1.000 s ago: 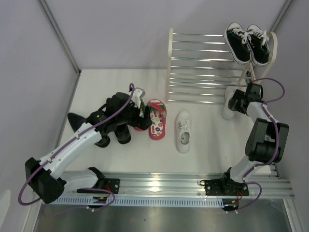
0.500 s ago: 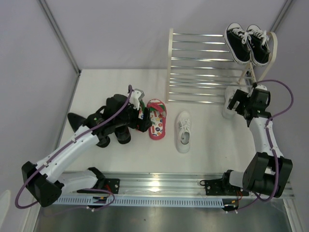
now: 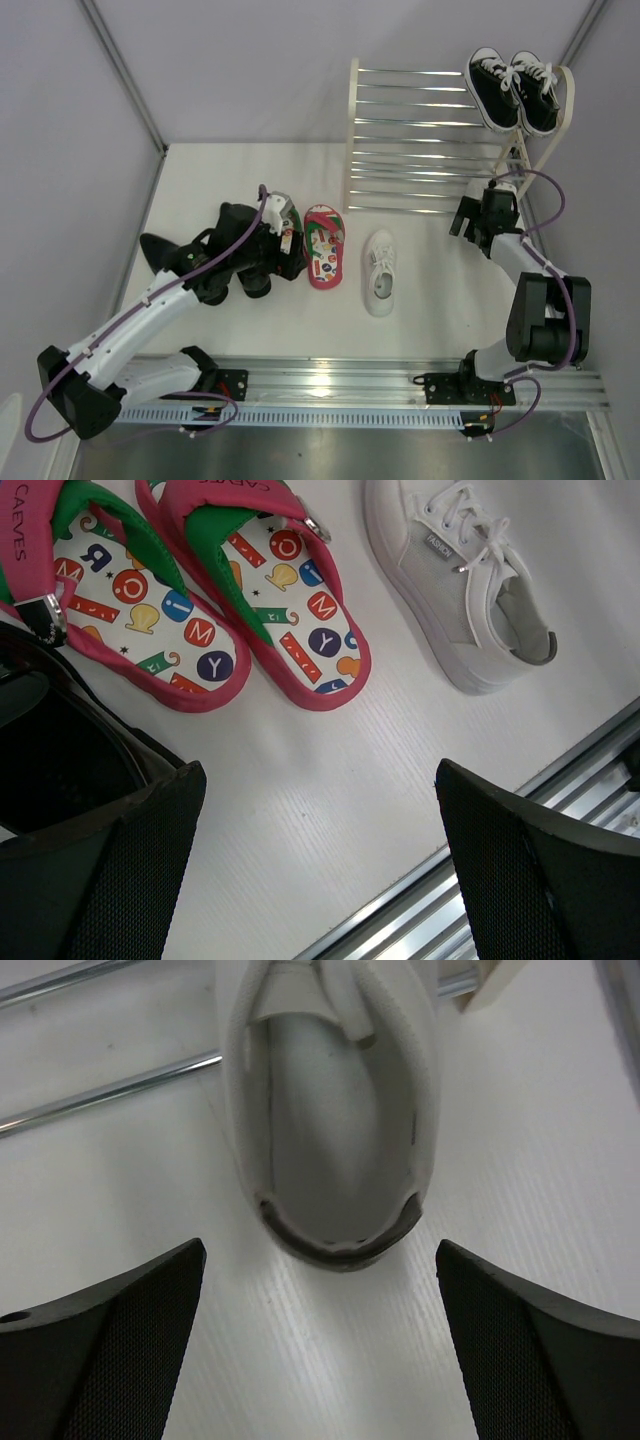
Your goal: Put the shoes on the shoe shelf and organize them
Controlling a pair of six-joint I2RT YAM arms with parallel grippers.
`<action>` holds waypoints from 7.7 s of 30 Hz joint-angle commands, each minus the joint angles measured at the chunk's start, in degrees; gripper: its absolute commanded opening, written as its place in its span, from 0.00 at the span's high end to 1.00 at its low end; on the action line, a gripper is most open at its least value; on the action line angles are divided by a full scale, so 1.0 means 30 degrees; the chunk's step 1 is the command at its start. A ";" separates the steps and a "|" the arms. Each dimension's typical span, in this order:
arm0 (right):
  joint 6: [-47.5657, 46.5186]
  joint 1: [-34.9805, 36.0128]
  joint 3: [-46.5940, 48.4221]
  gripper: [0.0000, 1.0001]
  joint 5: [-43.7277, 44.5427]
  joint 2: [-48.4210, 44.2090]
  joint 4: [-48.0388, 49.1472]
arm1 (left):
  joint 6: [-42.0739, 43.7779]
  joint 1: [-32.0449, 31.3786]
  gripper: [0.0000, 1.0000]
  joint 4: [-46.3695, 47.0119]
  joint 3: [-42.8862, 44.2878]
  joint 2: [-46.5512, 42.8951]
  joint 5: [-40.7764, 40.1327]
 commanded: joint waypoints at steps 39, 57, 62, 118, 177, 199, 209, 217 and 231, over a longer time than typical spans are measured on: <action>-0.5011 -0.1595 0.0451 0.70 -0.1030 0.1478 0.7642 | -0.0225 -0.0290 0.01 0.0457 0.0983 0.1332 -0.1705; -0.5921 -0.2503 0.1623 0.68 -0.2114 0.3821 0.9079 | -0.0195 -0.0407 0.01 0.0457 0.1042 0.1479 -0.2116; -0.5715 -0.2503 0.1857 0.57 -0.1821 0.4701 0.8788 | -0.0253 -0.0378 0.01 0.0457 0.1100 0.1450 -0.2350; -0.5274 -0.2708 0.1214 0.81 -0.1235 0.3677 0.8490 | -0.0400 -0.0613 0.01 0.0544 0.1071 0.1420 -0.2790; -0.4955 -0.3148 -0.0983 0.10 -0.2378 0.1660 1.0578 | -0.0107 -0.0905 0.01 0.0457 0.1483 0.1481 -0.2819; 0.8925 1.3510 -0.2360 0.03 0.3475 -1.1505 -0.7789 | -0.0604 -0.1316 0.01 0.0837 -0.1328 -0.2738 -0.1093; 1.4879 2.0729 -0.0223 0.16 0.8316 -0.5728 -1.3187 | -0.1367 -0.1345 0.01 0.1013 -0.2590 -0.4350 -0.0210; 1.3974 1.9326 -0.0632 0.24 0.8289 -0.7044 -1.1489 | -0.1191 -0.1345 0.01 0.0955 -0.2884 -0.4470 -0.0446; 1.1452 1.5837 -0.2829 0.38 0.4685 -0.6110 -0.6336 | -0.1893 -0.2340 0.01 0.1159 -0.1449 -0.2302 -0.0036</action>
